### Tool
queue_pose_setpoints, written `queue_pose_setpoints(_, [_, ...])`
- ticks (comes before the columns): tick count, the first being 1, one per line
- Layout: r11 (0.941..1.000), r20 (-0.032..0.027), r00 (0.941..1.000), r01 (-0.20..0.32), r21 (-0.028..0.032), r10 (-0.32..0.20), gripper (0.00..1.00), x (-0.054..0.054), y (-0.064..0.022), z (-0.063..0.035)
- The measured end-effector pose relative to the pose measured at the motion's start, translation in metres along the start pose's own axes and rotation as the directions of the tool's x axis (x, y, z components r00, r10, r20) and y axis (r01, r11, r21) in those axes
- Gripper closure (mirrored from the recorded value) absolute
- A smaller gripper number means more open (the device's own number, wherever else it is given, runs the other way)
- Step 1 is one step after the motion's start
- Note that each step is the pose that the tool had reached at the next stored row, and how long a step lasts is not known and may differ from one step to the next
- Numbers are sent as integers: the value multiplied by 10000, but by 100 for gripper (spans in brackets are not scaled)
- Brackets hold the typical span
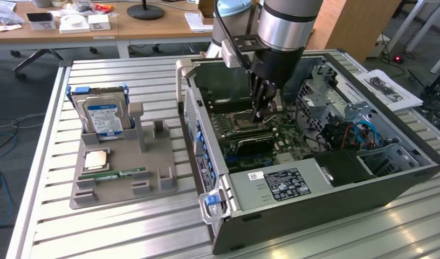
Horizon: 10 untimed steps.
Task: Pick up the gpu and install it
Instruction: 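Press down on the gpu until it lock into place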
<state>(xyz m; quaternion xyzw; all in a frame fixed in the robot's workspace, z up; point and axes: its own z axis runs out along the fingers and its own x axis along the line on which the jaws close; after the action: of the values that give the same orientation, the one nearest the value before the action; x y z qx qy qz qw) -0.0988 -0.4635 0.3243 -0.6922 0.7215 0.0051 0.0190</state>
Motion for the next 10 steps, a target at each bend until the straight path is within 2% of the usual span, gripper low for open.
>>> queue_pose_setpoints(7, [10000, 1, 10000, -1, 1, 1, 89, 4, 2, 125])
queue_pose_setpoints(10, [10000, -1, 10000, 1, 0, -1, 89, 5, 3, 143])
